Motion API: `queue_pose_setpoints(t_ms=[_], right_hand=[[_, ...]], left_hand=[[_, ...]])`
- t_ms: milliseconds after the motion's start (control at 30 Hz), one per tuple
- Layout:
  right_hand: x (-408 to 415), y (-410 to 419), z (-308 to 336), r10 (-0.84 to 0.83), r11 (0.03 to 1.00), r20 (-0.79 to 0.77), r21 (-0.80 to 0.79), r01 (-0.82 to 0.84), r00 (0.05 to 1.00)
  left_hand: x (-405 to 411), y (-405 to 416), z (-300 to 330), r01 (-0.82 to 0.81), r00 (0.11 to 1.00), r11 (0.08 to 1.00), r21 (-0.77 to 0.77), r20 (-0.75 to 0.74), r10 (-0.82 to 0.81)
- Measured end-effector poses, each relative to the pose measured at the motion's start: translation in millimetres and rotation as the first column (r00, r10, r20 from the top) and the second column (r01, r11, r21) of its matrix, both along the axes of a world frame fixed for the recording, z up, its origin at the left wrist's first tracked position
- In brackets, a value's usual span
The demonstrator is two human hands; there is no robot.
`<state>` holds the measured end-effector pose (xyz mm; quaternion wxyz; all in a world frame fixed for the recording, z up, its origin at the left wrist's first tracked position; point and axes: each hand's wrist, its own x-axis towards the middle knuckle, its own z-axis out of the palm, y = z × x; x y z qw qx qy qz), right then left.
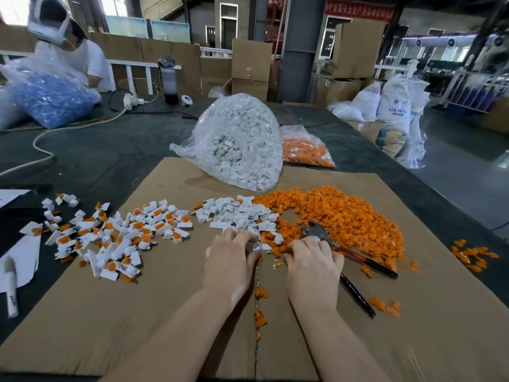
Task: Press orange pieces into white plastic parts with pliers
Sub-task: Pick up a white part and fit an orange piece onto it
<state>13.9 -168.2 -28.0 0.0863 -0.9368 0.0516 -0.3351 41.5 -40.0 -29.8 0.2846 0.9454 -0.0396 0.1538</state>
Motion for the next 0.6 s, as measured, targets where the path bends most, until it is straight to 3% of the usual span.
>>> queue_pose_setpoints(t_ms=[200, 400, 600], right_hand=[[-3.0, -0.1, 2.1, 0.026, 0.999, -0.019, 0.028, -0.025, 0.999], [-4.6, -1.1, 5.5, 0.126, 0.978, 0.069, 0.159, -0.136, 0.99], [-7.2, -5.1, 6.9, 0.374, 0.794, 0.046, 0.501, -0.345, 0.926]], left_hand=[[-4.8, 2.4, 2.8, 0.103, 0.995, 0.993, -0.064, 0.009, -0.102], [-10.5, 6.6, 8.2, 0.068, 0.992, 0.92, -0.386, -0.075, -0.105], [-11.5, 8.8, 9.8, 0.08, 0.985, 0.921, -0.381, -0.11, -0.131]])
